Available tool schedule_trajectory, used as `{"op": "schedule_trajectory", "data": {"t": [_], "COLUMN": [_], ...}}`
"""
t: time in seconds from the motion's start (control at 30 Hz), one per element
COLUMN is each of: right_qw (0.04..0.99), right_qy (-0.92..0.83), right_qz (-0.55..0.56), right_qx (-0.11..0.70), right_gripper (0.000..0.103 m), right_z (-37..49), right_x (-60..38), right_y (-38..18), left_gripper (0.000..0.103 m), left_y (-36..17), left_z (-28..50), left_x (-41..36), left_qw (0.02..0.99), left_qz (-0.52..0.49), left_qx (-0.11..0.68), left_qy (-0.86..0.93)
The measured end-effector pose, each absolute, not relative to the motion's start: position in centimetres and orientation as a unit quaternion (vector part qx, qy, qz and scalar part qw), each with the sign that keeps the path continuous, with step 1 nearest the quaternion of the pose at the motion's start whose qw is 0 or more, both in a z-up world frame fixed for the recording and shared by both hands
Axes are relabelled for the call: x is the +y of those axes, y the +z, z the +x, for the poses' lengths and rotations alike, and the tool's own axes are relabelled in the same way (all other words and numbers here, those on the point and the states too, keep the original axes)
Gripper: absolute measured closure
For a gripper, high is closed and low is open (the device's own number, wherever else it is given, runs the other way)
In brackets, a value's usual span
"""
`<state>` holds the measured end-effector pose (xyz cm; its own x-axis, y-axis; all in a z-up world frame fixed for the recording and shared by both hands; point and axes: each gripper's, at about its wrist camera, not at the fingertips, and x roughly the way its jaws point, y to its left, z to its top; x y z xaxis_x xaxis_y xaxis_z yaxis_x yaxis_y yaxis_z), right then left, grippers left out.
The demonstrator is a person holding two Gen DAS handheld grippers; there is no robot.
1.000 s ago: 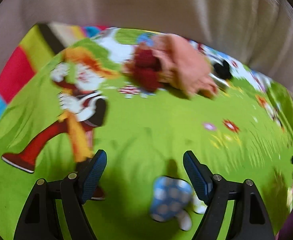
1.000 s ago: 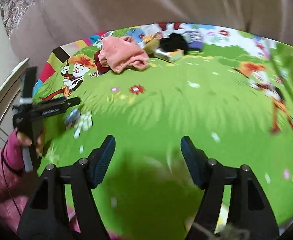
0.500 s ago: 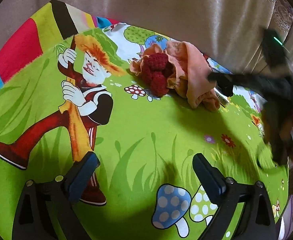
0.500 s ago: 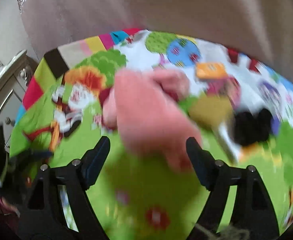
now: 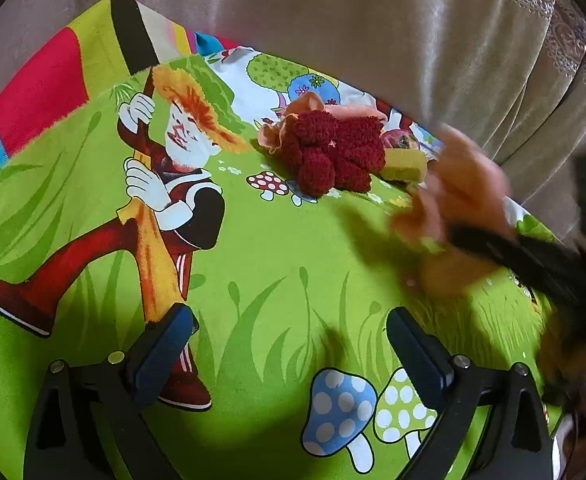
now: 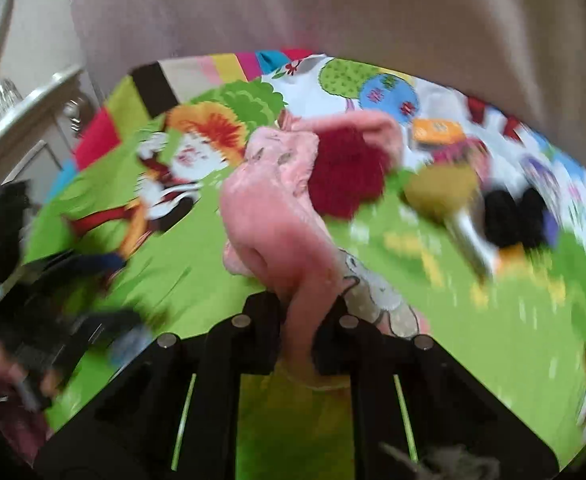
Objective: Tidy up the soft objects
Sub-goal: 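Grasp the red fuzzy mittens with the left tool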
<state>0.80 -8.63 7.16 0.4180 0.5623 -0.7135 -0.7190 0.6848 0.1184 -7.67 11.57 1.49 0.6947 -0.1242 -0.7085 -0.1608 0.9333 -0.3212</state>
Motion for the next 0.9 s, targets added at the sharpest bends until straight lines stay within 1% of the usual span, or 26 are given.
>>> {"op": "schedule_trajectory", "data": {"t": [0.1,0.2,0.33,0.57,0.63,0.67,0.7,0.73,0.83,0.9], "right_qw": [0.838,0.849,0.863,0.860,0.858,0.857,0.857,0.856,0.858,0.861], "right_qy": [0.389,0.362,0.335,0.329,0.331,0.331,0.333,0.334,0.328,0.325], "right_qz": [-0.041,-0.013,0.036,0.088,0.086,0.084,0.084,0.087,0.098,0.106], "right_qx": [0.381,0.386,0.377,0.380,0.384,0.385,0.386,0.386,0.382,0.377], "right_gripper": [0.087,0.087,0.087,0.087,0.087,0.087,0.087,0.087,0.087,0.087], "right_z": [-2.8,-4.8,-7.6,-11.4,-11.8,-12.0,-12.1,-12.2,-12.6,-12.7], "right_x": [-13.3,-16.7,-20.7,-21.6,-21.4,-21.3,-21.3,-21.3,-21.9,-22.2], "right_y": [7.4,7.5,7.7,6.6,6.3,6.1,6.0,6.0,5.9,5.9], "left_gripper": [0.002,0.002,0.002,0.002,0.006,0.023,0.056,0.067,0.070,0.070], "left_y": [1.6,1.7,2.1,3.0,3.0,2.9,2.6,2.2,2.3,2.6], "left_z": [-7.5,-6.6,-3.6,5.7,7.6,8.2,8.3,8.3,4.8,0.7], "left_x": [11.1,10.2,9.6,8.6,8.5,8.5,8.6,8.6,8.4,7.6], "left_qw": [0.902,0.897,0.895,0.902,0.904,0.905,0.902,0.894,0.895,0.898], "left_qz": [-0.166,-0.136,-0.145,-0.075,-0.053,-0.053,-0.060,-0.069,-0.132,-0.156], "left_qx": [0.399,0.420,0.422,0.421,0.419,0.416,0.424,0.439,0.426,0.411], "left_qy": [0.017,0.022,0.012,0.053,0.070,0.063,0.056,0.061,0.027,0.006]}}
